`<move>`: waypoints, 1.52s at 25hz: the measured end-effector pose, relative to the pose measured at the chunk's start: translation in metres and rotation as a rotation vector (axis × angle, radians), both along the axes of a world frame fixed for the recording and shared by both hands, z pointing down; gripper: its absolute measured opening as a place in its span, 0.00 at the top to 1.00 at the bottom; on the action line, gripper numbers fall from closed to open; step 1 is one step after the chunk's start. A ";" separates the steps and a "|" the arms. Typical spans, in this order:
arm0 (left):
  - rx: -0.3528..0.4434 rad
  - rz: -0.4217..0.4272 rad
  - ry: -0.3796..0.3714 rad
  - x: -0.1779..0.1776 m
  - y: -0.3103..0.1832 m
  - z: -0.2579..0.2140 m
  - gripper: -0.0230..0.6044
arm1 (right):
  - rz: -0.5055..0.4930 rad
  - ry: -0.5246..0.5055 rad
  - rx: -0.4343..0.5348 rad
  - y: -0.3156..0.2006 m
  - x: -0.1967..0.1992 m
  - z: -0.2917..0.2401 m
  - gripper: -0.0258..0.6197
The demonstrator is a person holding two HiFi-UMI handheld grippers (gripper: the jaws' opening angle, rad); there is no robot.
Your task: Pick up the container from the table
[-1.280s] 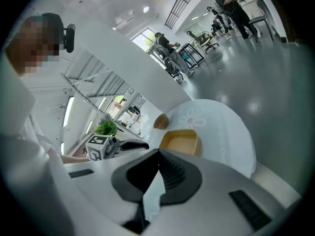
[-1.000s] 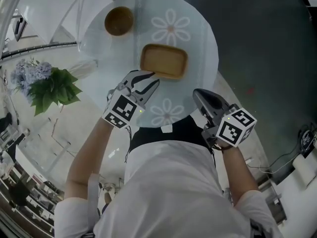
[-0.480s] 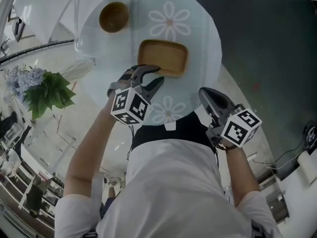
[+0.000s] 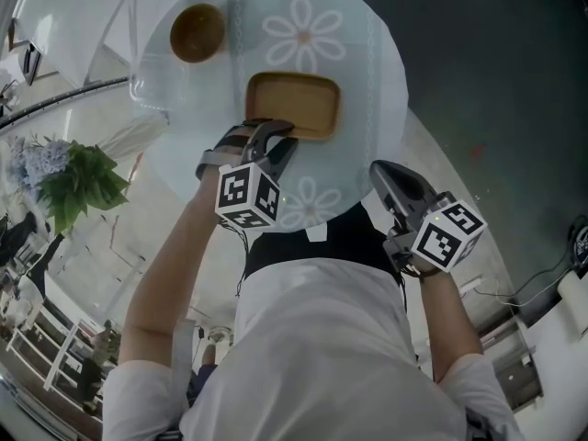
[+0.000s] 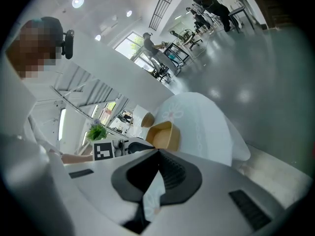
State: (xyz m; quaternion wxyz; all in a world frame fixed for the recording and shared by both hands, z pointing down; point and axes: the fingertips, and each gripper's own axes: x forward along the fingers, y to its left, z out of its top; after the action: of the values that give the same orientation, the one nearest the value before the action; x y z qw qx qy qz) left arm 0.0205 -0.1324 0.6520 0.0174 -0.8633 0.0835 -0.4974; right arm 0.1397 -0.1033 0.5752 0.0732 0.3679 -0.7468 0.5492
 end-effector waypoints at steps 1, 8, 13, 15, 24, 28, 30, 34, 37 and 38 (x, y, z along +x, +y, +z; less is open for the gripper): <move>0.008 0.000 -0.007 0.000 0.000 0.001 0.83 | -0.001 -0.001 0.001 0.000 0.000 0.000 0.93; 0.040 -0.053 0.036 0.001 -0.004 -0.015 0.91 | -0.009 -0.006 0.015 0.001 -0.004 -0.005 0.93; 0.053 -0.119 0.100 0.000 -0.011 -0.039 0.91 | -0.019 -0.004 0.038 -0.002 -0.011 -0.017 0.93; 0.059 -0.152 0.130 -0.002 -0.013 -0.051 0.91 | -0.023 0.000 0.047 -0.003 -0.014 -0.022 0.93; 0.113 -0.227 0.230 -0.006 -0.016 -0.113 0.91 | -0.044 0.015 0.100 -0.009 -0.029 -0.051 0.93; 0.147 -0.248 0.257 -0.011 -0.018 -0.137 0.91 | -0.052 0.026 0.134 -0.012 -0.033 -0.066 0.93; 0.161 -0.259 0.273 -0.014 -0.017 -0.149 0.91 | -0.052 0.029 0.150 -0.013 -0.036 -0.074 0.93; 0.183 -0.282 0.301 -0.022 -0.015 -0.169 0.91 | -0.051 0.033 0.190 -0.017 -0.041 -0.091 0.93; 0.203 -0.293 0.314 -0.028 -0.014 -0.182 0.91 | -0.053 0.042 0.220 -0.021 -0.046 -0.102 0.93; 0.209 -0.297 0.319 -0.030 -0.013 -0.187 0.91 | -0.052 0.044 0.226 -0.021 -0.047 -0.105 0.93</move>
State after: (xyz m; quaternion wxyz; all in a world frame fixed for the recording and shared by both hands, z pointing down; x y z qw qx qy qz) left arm -0.0098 -0.1458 0.4649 0.0196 -0.9027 0.2623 -0.3404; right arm 0.0928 -0.1247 0.4697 0.0621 0.3662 -0.8116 0.4509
